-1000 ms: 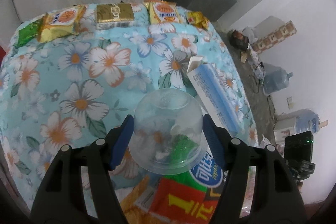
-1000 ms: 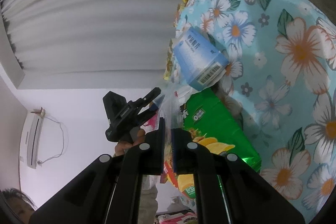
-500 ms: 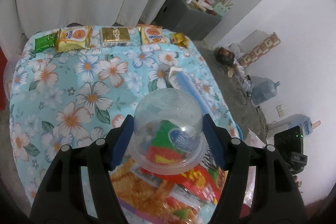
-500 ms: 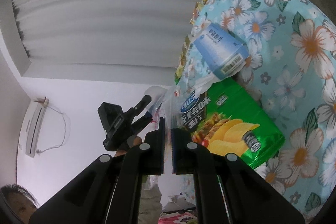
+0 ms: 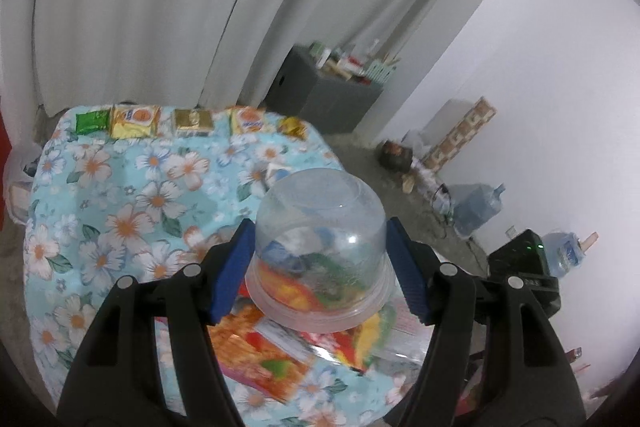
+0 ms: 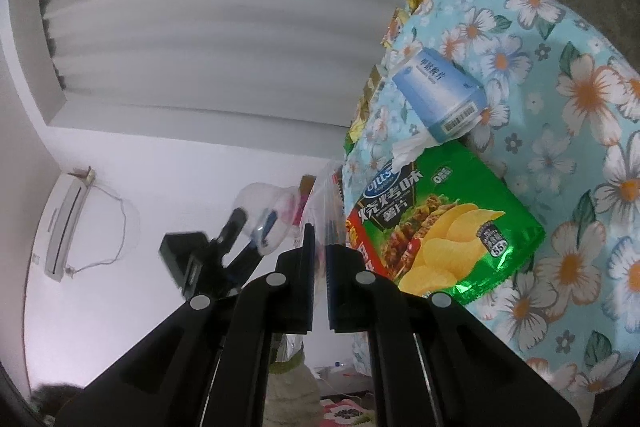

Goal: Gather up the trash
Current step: 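Grasp the clear plastic cup with the left tool while the right grasps a clear bag, then carry cup and bag to the blue wastebasket and open both tools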

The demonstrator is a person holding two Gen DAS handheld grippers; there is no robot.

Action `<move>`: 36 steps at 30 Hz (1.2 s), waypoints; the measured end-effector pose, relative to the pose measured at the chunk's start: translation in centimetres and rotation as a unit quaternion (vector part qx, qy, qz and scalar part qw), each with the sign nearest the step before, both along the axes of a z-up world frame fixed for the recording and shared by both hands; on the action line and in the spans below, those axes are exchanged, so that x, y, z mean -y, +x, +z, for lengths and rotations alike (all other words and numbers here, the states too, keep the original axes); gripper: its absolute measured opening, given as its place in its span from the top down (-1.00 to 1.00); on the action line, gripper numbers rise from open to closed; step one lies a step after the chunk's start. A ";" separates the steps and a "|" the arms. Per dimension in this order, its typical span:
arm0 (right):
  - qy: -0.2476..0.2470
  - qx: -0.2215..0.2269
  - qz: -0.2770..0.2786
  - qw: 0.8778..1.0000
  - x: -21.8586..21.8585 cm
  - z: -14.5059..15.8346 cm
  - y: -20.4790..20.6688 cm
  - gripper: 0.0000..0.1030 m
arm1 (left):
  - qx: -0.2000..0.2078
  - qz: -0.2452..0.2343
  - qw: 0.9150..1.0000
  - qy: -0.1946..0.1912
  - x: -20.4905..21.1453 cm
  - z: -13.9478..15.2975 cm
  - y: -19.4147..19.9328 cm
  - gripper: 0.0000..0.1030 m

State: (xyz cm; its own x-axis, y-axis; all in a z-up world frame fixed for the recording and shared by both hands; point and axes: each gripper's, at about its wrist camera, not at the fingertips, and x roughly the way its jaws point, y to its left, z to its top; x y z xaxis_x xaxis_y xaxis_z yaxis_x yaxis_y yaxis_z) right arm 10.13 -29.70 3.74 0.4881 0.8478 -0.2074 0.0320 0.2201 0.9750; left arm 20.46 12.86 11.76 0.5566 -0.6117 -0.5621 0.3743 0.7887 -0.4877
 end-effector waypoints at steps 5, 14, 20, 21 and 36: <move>0.001 0.010 -0.016 1.000 0.6 1.2 -1.0 0.90 | 0.035 -0.016 0.999 -0.025 1.4 1.2 -3.7 -0.22; 0.004 0.025 -0.058 0.998 3.3 1.9 -5.4 0.90 | 0.076 -0.053 0.995 -0.020 4.8 2.9 -7.5 -0.22; 0.000 0.026 -0.095 0.995 7.0 1.5 -8.2 0.90 | 0.072 -0.089 0.993 -0.023 9.0 2.6 -8.5 -0.21; 0.000 0.027 -0.101 0.995 7.7 1.4 -8.6 0.90 | 0.070 -0.099 0.992 -0.022 10.1 2.5 -8.6 -0.21; 0.004 0.006 -0.237 0.971 19.3 -3.9 -17.8 0.90 | 0.028 -0.208 0.978 0.021 23.2 -0.4 -9.0 -0.21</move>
State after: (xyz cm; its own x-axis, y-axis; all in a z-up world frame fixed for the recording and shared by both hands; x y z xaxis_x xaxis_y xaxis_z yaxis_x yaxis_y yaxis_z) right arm -7.66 -48.99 -0.20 0.8266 0.5283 -0.1942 0.1171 0.1761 0.9774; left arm 11.46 -10.35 11.36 0.2950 -0.7687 -0.5676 0.6919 0.5815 -0.4280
